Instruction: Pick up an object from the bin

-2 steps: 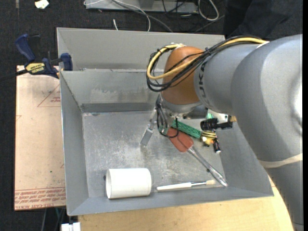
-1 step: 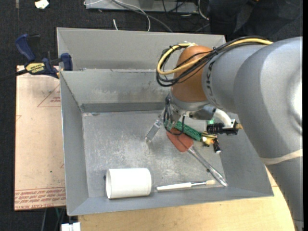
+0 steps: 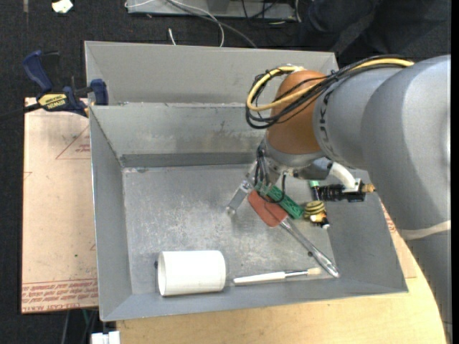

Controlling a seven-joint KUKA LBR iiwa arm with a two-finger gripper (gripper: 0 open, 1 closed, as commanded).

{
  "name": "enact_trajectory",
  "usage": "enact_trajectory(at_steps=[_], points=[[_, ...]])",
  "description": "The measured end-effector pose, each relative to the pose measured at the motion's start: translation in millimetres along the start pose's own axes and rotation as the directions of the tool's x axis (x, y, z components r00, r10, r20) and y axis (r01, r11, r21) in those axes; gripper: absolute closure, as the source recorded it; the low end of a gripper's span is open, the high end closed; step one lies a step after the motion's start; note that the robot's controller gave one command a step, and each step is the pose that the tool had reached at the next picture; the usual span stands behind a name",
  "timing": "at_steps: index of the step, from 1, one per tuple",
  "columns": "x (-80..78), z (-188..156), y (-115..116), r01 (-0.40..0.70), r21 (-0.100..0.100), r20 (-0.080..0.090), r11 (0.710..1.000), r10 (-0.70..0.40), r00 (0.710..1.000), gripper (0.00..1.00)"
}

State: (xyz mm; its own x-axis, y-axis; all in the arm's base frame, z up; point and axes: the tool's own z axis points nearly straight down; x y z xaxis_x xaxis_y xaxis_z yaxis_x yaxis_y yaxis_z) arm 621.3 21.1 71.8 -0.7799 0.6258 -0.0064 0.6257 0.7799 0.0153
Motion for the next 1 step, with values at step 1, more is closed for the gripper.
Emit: enact_trajectory(at_steps=[1], points=[[-21.5,-0.4,-28.1,0.174,0.001,0.002,0.985,-0.174,0.985,0.0]])
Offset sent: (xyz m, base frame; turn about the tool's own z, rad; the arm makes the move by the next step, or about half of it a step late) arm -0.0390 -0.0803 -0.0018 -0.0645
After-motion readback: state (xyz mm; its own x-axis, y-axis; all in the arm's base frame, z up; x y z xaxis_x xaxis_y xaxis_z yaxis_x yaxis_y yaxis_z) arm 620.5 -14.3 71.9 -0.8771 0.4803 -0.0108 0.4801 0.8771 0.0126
